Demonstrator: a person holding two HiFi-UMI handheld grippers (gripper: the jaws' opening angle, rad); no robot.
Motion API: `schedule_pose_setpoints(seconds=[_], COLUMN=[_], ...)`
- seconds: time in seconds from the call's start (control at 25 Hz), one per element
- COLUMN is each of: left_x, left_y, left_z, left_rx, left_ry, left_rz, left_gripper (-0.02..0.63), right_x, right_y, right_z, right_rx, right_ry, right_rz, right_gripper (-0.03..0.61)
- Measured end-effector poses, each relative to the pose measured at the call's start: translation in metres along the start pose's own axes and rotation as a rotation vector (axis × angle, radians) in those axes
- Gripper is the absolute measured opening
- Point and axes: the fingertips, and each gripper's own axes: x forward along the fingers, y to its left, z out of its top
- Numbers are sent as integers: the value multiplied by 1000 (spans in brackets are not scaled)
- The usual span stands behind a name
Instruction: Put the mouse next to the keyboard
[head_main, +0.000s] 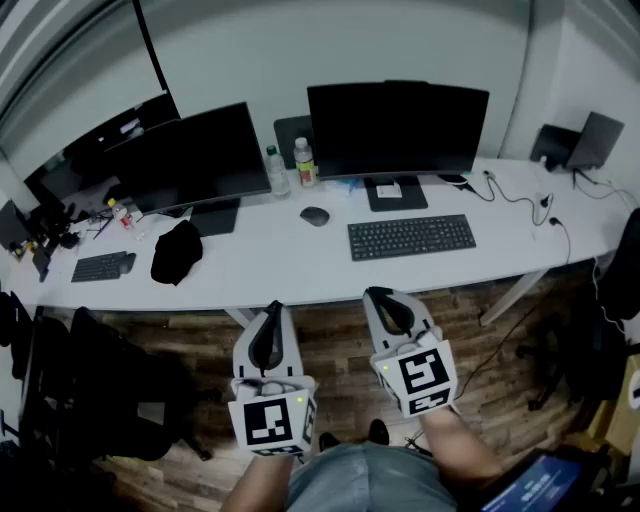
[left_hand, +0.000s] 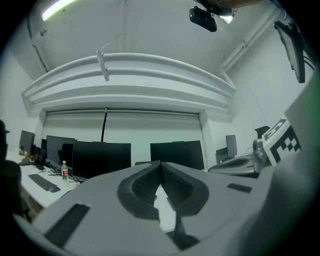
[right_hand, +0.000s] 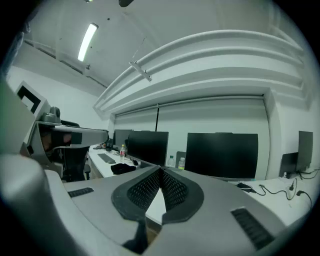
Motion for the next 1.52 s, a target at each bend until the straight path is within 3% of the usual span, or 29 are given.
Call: schedule_pose_setpoints(seconds=[0.4,0.44,0.48,0.52,1.08,1.52], left_x=[0,1,2,3,22,48], left_y=[-7,-8,-10,-13,-65,-14], left_z=[-5,-5,-6,-7,-23,-61], left_rx=[5,5,4,2,21,-13], left_ry=[21,25,29,33,96,145], left_rz=[2,3,5,7,33,99], left_gripper=[5,5,5,5,5,5], right_x=[-3,-3,-3,-3,-12,54], right_y=[-3,-3,-3,-3,-65,-45], right_z=[-3,-4,-5,-5,-25,-50], right_rx=[16,21,21,17,46,46], right_ry=[-9,-7,-1,1,4,69], right_rz=[8,20,35,45,46,118], right_gripper=[14,60,221,252,235,230])
